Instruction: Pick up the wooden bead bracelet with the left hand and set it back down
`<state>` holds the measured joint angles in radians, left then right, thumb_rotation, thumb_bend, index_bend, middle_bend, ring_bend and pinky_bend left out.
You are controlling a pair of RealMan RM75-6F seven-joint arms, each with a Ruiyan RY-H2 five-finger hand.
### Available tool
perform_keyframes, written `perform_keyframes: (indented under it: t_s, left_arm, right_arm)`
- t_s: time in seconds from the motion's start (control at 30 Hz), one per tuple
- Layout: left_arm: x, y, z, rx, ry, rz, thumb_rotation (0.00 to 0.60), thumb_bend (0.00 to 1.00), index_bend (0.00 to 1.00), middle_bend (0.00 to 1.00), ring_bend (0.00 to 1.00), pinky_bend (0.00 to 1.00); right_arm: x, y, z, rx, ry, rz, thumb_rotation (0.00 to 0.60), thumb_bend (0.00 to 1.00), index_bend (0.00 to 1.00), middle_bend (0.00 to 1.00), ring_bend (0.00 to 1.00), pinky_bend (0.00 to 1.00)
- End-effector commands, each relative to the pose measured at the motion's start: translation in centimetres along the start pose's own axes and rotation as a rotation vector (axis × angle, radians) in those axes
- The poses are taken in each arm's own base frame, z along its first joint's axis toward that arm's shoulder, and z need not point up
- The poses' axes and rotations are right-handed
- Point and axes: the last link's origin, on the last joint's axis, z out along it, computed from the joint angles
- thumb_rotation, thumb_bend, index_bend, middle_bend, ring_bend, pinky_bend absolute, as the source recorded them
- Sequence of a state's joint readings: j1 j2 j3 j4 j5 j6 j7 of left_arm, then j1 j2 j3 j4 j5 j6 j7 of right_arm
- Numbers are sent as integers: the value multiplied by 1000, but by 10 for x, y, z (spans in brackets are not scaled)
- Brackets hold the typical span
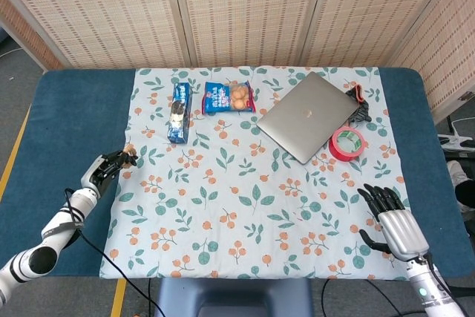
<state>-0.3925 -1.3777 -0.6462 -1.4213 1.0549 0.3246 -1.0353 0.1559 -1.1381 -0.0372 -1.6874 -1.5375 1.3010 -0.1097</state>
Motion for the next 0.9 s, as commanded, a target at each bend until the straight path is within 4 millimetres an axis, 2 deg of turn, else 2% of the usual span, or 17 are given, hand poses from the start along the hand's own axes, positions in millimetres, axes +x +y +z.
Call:
perform_keyframes:
  t_s: [0.03, 0.1, 0.23, 0.37, 0.43, 0.6, 0.9]
  left_arm:
    - [0, 0, 0, 0, -4, -12, 600, 1000, 585, 542, 215, 76]
    - [-1, 0, 0, 3, -6, -57, 592, 1000, 583, 540, 215, 75]
    - [0, 0, 0, 16, -12, -70, 535, 1000, 582, 538, 215, 75]
    - [-1, 1, 0, 20, -16, -75, 454, 1000, 585, 539, 215, 74]
    - [-2, 1, -1, 23, -20, -87, 379, 1000, 586, 538, 214, 74]
    - [-3, 2, -2, 26, -28, -95, 269, 1000, 584, 537, 208, 71]
    - [-6, 1, -3, 33, -43, -102, 230, 1000, 585, 537, 201, 65]
  right_arm:
    - [0, 0, 0, 1, 0, 0, 517, 314, 0, 0, 0, 0]
    - [-1, 0, 0, 2, -2, 0, 517, 314, 0, 0, 0, 0]
    - [0, -1, 0, 2, -2, 0, 517, 314, 0, 0, 0, 0]
    - [0, 0, 0, 2, 0, 0, 517, 314, 0, 0, 0, 0]
    - [0, 0, 0, 2, 1, 1, 518, 313, 0, 0, 0, 0]
    - [1, 0, 0, 2, 3, 2, 517, 314, 0, 0, 0, 0]
    - [2, 1, 0, -2, 12, 1, 518, 314, 0, 0, 0, 0]
